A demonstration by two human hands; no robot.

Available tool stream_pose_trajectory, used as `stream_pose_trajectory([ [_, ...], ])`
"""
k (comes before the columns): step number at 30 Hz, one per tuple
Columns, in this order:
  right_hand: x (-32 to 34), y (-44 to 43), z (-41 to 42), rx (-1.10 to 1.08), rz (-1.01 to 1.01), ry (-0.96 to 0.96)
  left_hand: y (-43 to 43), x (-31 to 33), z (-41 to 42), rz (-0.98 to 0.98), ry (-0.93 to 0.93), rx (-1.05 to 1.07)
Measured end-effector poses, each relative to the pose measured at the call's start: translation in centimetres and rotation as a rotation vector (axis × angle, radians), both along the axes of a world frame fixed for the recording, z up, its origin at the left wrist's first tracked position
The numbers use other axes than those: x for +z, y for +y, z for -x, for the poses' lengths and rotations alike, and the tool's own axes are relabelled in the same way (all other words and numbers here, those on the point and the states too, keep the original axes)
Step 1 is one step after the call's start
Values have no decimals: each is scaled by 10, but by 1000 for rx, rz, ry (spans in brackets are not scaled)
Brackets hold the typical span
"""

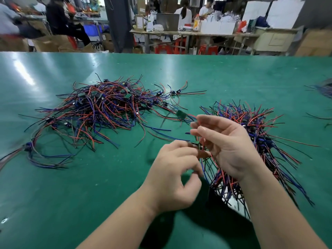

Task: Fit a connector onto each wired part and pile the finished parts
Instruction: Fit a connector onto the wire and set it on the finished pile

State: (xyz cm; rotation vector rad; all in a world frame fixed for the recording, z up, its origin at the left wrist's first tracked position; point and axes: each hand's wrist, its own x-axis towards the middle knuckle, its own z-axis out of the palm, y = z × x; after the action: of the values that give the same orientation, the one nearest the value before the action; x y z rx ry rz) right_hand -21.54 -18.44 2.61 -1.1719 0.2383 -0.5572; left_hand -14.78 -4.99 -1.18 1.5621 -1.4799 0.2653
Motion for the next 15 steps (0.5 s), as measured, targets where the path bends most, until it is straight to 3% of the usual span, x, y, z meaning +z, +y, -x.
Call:
stream_pose_trajectory([
  [7,2,4,7,212,69,-75,1,10,-21,165,1061,101],
  [10,-2,13,6,351,174,-32,-1,15,-25,255,1282,-30],
  [15,-5,23,6,521,253,101,2,20,-21,323,1470,-199],
])
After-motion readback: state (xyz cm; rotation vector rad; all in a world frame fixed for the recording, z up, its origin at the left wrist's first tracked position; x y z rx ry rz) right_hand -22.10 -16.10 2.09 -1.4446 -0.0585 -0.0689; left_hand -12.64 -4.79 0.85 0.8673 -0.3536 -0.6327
